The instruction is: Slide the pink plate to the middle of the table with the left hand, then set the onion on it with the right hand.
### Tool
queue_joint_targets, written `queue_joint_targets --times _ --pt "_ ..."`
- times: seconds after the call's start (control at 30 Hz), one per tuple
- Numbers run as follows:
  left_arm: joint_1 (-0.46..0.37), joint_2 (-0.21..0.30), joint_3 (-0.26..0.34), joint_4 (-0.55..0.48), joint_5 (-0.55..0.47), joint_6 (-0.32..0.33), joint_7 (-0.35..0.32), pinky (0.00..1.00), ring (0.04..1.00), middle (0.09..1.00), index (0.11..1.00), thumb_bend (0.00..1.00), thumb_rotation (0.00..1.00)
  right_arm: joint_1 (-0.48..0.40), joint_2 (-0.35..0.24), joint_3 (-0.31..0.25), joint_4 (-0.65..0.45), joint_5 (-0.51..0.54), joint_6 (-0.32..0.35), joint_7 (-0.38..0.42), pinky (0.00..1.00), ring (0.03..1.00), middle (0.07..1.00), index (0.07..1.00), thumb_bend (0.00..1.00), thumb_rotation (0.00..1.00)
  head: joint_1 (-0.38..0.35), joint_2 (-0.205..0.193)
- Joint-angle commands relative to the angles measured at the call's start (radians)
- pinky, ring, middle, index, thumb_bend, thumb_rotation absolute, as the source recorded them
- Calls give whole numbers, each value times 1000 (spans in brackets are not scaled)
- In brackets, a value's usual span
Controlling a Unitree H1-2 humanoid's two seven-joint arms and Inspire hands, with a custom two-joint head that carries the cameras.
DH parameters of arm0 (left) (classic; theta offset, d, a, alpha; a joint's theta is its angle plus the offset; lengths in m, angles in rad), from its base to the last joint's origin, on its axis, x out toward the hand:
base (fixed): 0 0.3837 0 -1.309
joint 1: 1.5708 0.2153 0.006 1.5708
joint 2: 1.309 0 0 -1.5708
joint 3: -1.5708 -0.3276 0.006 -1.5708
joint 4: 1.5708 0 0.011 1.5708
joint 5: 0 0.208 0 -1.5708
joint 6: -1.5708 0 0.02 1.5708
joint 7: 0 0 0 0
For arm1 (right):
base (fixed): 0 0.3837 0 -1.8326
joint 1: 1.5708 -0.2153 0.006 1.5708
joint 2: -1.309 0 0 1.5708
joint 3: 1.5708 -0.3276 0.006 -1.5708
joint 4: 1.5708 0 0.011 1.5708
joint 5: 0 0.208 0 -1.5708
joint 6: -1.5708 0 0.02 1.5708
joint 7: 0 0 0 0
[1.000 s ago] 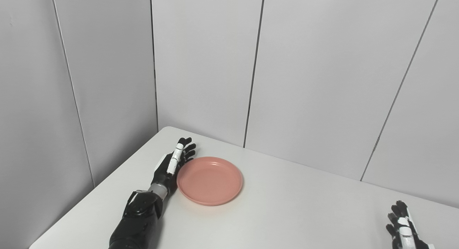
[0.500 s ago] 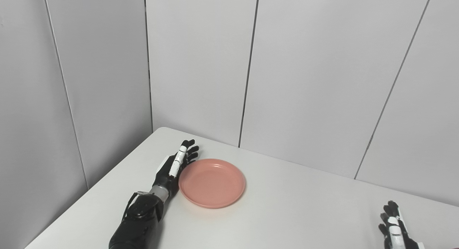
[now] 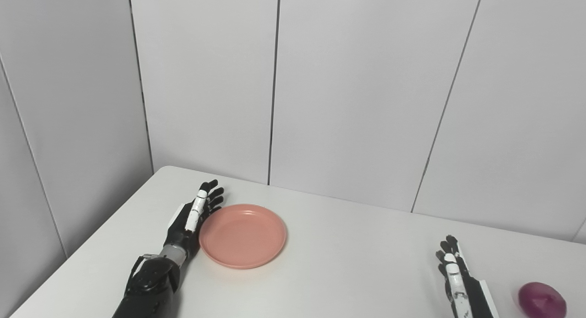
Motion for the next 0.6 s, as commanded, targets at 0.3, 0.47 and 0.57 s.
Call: queue_joint_targets --times 0.3,0.47,0.57 --pt "-8 -27 -16 -23 1 -36 -31 942 952 946 945 686 1000 -61 19 15 -2 -32 -59 -29 1000 957 969 989 528 1000 -58 9" --pt "8 -36 -24 -60 -5 -22 -44 957 963 958 958 676 1000 -64 26 14 -8 -18 -45 -30 1000 962 968 985 562 982 -65 12" --pt "26 -46 -26 -88 -9 -8 -49 950 958 954 956 664 1000 -67 27 14 -5 -18 -41 -32 1000 966 968 984 580 973 -73 13"
